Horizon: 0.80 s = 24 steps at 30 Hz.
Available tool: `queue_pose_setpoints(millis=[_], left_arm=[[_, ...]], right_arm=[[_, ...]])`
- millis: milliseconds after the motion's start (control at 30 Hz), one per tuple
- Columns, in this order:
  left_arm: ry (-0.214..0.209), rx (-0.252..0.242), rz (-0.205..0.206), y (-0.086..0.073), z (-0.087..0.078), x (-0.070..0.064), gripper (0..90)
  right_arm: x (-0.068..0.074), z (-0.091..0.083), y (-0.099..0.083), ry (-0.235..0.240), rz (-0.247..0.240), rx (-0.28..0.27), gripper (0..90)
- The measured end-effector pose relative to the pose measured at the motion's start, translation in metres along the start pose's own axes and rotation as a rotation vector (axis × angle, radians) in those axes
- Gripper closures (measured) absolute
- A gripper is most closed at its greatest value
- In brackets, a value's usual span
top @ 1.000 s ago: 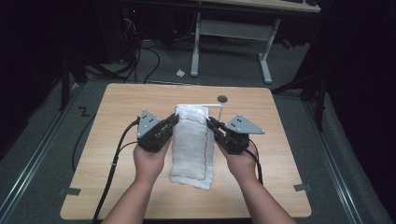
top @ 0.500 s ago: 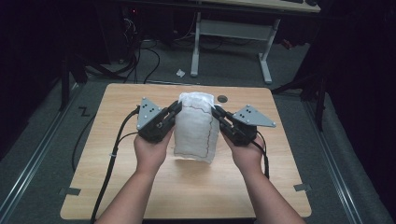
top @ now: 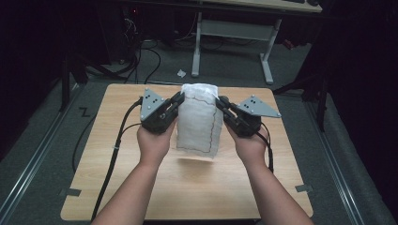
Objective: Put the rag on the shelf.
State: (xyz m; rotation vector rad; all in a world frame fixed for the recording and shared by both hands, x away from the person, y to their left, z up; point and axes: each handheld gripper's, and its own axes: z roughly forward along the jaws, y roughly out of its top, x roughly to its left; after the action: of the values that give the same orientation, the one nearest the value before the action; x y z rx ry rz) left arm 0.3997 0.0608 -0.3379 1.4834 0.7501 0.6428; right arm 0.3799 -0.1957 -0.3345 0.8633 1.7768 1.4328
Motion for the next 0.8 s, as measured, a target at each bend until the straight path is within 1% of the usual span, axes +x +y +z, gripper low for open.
queue_pose_setpoints(millis=[67,200,267,333,400,433,467,533,567,633,667,700,733,767,800], left_arm=[[0.003,0.006,0.011,0.001,0.004,0.000,86.6],[0.007,-0.004,0.026,0.006,0.010,0.002,86.6],[0.010,-0.004,0.039,0.010,0.014,0.004,86.6],[0.011,-0.006,0.041,0.013,0.018,0.006,86.6],[0.015,-0.017,0.040,0.018,0.025,0.010,86.6],[0.015,-0.017,0.040,0.018,0.025,0.010,86.6],[0.016,-0.018,0.039,0.020,0.027,0.011,86.6],[0.018,-0.027,0.031,0.023,0.030,0.014,86.6],[0.019,-0.029,0.029,0.024,0.032,0.015,86.6],[0.023,-0.033,0.031,0.026,0.035,0.018,86.6],[0.030,-0.035,0.032,0.025,0.038,0.019,86.6],[0.039,-0.032,0.031,0.024,0.042,0.022,86.6],[0.043,-0.027,0.017,0.022,0.046,0.026,86.6],[0.038,-0.022,0.000,0.020,0.050,0.030,86.5],[0.036,-0.017,-0.015,0.018,0.054,0.034,86.5]], right_arm=[[-0.004,0.003,0.000,-0.002,0.009,0.003,84.0],[-0.010,0.009,0.004,-0.014,0.011,0.006,84.0],[-0.015,0.015,0.008,-0.023,0.009,0.007,84.0],[-0.016,0.017,0.009,-0.025,0.004,0.006,84.0],[-0.022,0.024,0.014,-0.028,0.018,0.006,84.0],[-0.022,0.024,0.014,-0.028,0.018,0.006,84.0],[-0.026,0.028,0.017,-0.027,0.035,0.003,84.0],[-0.028,0.030,0.018,-0.026,0.038,0.003,83.9],[-0.031,0.034,0.021,-0.025,0.045,0.001,84.0],[-0.032,0.036,0.022,-0.026,0.046,0.001,83.9],[-0.035,0.040,0.024,-0.024,0.048,-0.003,83.9],[-0.035,0.040,0.024,-0.024,0.048,-0.003,83.9],[-0.037,0.043,0.024,-0.020,0.051,-0.009,83.9],[-0.042,0.051,0.022,-0.017,0.059,-0.008,83.9],[-0.042,0.051,0.022,-0.017,0.059,-0.008,83.9]])
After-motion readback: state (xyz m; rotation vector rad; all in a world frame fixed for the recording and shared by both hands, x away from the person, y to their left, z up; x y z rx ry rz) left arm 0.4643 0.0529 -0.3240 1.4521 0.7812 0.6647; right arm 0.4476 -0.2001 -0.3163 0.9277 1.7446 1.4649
